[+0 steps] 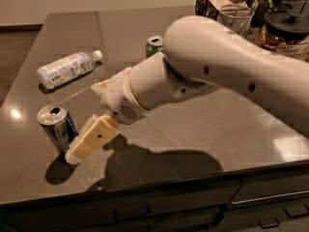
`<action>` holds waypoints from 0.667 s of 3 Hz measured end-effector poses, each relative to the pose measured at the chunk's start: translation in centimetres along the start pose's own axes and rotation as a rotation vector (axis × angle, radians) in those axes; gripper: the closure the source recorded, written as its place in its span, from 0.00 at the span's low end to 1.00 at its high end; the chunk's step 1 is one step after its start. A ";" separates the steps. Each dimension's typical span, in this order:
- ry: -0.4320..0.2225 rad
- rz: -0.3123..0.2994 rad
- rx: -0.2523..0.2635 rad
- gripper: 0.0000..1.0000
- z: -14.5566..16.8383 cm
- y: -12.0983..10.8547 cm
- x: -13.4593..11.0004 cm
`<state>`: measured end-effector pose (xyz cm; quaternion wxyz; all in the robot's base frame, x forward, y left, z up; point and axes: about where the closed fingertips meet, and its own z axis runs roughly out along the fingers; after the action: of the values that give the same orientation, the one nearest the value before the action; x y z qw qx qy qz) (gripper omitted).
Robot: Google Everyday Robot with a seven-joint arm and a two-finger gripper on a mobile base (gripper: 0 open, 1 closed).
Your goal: Knock redbull can over
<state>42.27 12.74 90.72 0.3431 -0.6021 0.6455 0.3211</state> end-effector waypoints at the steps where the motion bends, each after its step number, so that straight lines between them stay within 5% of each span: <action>1: -0.049 -0.011 -0.043 0.00 2.2 0.4 -1.5; 2: -0.089 -0.024 -0.089 0.18 3.7 1.5 -2.8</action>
Offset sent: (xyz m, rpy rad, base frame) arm -0.0201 0.0698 0.0025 0.1440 0.0495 0.1367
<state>41.07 17.49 91.02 0.3481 -0.6095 0.6076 0.3717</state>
